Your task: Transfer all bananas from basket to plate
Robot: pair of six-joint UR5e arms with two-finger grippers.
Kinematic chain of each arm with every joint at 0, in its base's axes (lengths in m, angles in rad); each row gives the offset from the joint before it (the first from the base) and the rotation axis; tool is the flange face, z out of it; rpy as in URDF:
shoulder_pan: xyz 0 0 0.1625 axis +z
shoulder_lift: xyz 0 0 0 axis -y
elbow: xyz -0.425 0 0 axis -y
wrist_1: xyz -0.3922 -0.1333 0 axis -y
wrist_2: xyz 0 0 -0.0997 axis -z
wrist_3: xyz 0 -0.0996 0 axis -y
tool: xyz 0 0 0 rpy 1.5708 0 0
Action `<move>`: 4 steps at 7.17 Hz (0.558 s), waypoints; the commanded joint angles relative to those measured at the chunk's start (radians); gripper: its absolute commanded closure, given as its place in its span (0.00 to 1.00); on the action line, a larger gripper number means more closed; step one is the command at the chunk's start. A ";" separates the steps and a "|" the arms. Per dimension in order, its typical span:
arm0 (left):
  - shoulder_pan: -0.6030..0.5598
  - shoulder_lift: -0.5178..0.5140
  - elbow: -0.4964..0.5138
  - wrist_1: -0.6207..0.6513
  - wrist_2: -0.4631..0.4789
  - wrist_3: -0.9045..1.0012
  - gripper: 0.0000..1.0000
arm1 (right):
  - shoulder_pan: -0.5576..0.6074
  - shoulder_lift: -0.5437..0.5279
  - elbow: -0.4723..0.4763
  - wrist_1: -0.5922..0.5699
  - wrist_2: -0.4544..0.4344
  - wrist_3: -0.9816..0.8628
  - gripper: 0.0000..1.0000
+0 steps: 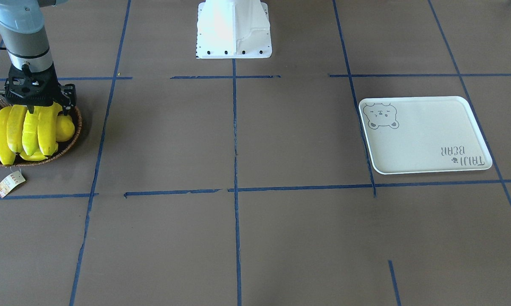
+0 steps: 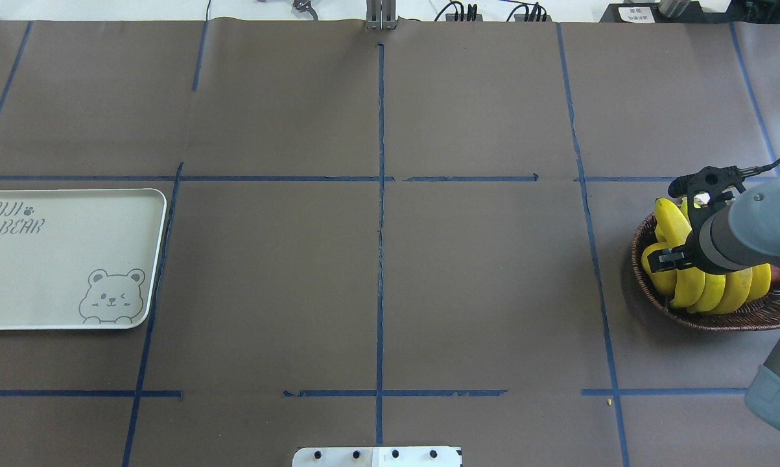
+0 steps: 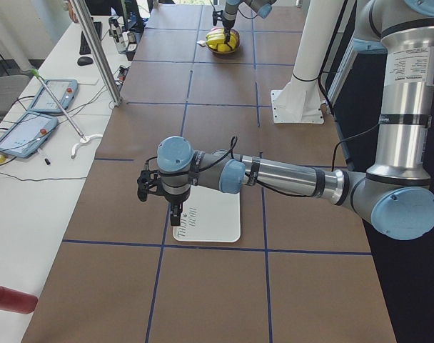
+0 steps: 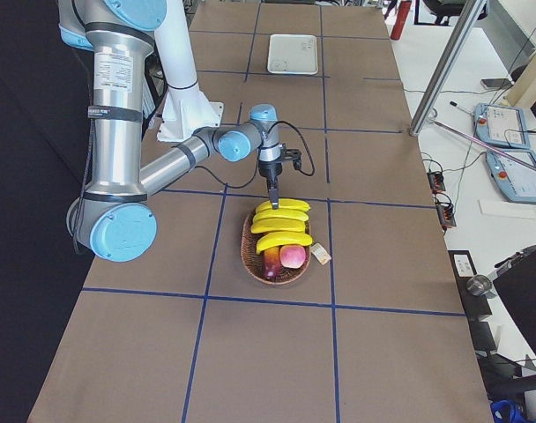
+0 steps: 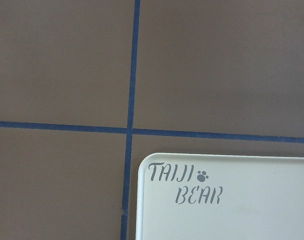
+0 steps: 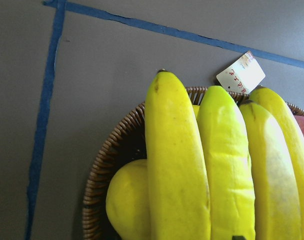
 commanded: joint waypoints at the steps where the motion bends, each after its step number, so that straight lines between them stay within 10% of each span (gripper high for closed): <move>1: 0.000 0.000 0.000 0.000 0.000 0.004 0.00 | -0.001 0.001 0.002 -0.007 0.001 0.000 0.39; 4: 0.000 0.000 0.000 0.000 0.000 0.004 0.00 | 0.002 0.001 0.008 -0.007 0.001 0.001 0.79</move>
